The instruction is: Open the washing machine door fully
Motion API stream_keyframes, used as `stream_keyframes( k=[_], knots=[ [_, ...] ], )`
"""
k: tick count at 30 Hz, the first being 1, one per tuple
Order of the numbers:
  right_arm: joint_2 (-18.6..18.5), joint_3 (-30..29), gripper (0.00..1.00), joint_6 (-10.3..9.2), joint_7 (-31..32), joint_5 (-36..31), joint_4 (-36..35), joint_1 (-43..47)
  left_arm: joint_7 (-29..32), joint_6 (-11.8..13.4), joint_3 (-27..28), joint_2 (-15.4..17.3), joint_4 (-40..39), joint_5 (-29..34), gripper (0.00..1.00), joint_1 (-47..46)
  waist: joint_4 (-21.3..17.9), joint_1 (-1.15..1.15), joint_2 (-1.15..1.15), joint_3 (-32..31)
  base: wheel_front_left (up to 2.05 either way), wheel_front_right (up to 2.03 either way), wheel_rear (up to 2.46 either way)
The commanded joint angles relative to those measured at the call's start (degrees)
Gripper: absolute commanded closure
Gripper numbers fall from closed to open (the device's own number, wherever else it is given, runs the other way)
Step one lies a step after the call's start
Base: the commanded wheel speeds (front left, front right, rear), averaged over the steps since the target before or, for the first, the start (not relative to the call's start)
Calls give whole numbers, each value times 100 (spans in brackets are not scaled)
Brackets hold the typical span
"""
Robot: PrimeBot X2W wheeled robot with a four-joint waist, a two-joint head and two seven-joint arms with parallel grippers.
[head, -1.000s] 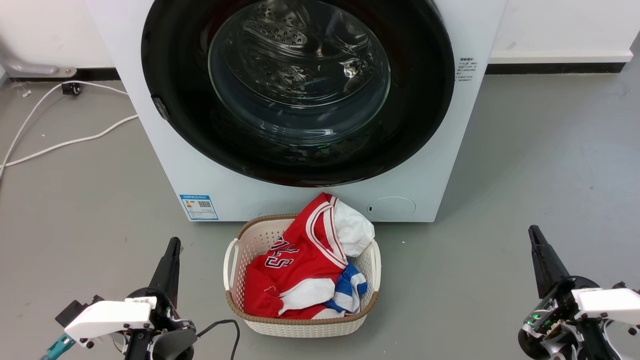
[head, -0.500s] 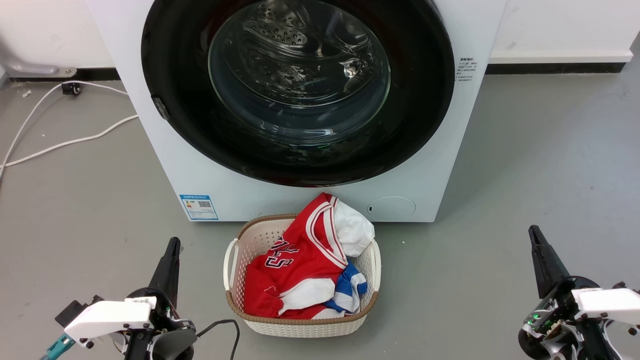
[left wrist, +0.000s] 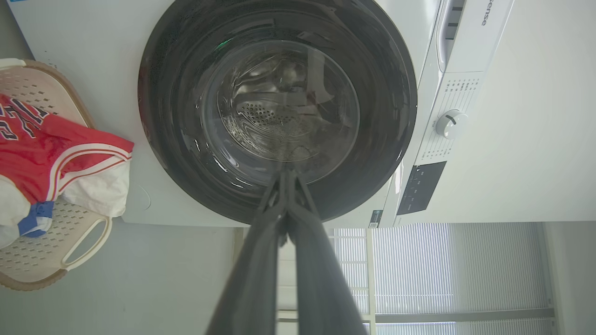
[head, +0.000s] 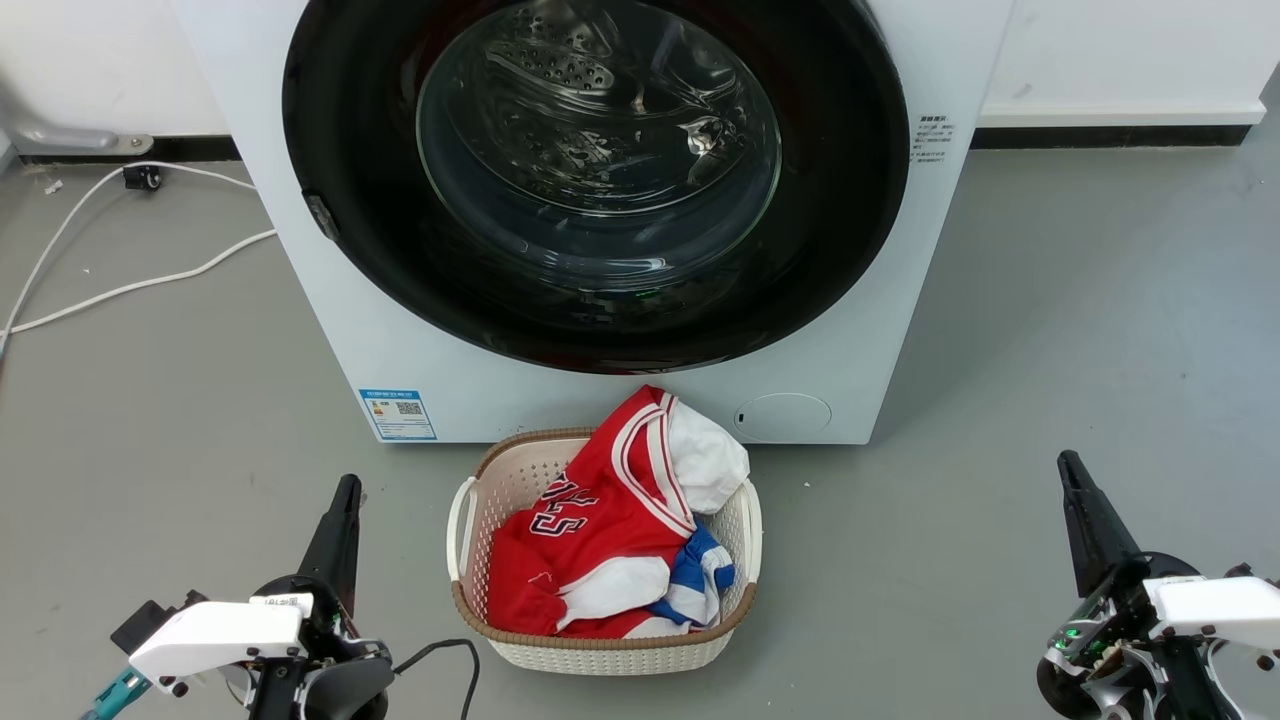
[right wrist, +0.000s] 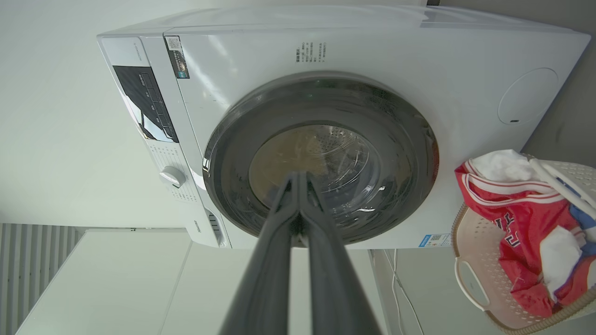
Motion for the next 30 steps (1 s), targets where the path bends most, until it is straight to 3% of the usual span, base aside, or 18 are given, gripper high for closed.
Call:
stream_keyframes(
  k=[1, 10, 11, 12, 13, 19, 30],
  knots=[
    [22, -9, 100, 0, 25, -16, 8, -68, 8, -15, 23, -11, 3, 38, 100, -46, 0, 0, 0, 0, 0, 0, 0],
    [26, -13, 100, 0, 21, -23, 8, -68, 10, -15, 28, -13, 4, 43, 100, -46, 0, 0, 0, 0, 0, 0, 0],
    [5, -5, 0, 0, 8, -2, 12, 10, 1, 1, 0, -6, 13, 0, 0, 7, 0, 0, 0, 0, 0, 0, 0],
    [7, 0, 100, -1, 6, -2, 50, 38, -2, 3, -9, -11, 54, -4, 100, 31, 0, 0, 0, 0, 0, 0, 0],
    [12, 6, 0, -1, 4, -2, 101, 81, -4, 3, -16, -19, 97, -5, 0, 78, 0, 0, 0, 0, 0, 0, 0],
    [21, -15, 0, -1, -184, -337, 41, 244, -192, 10, -6, -30, 15, 233, 0, 225, 3, 0, 0, 3, 0, 0, 0],
    [24, 20, 0, 0, -479, -1865, -452, 332, -487, 285, -61, -29, -426, 1712, 0, 266, 8, 0, 0, 11, 0, 0, 0]
  ],
)
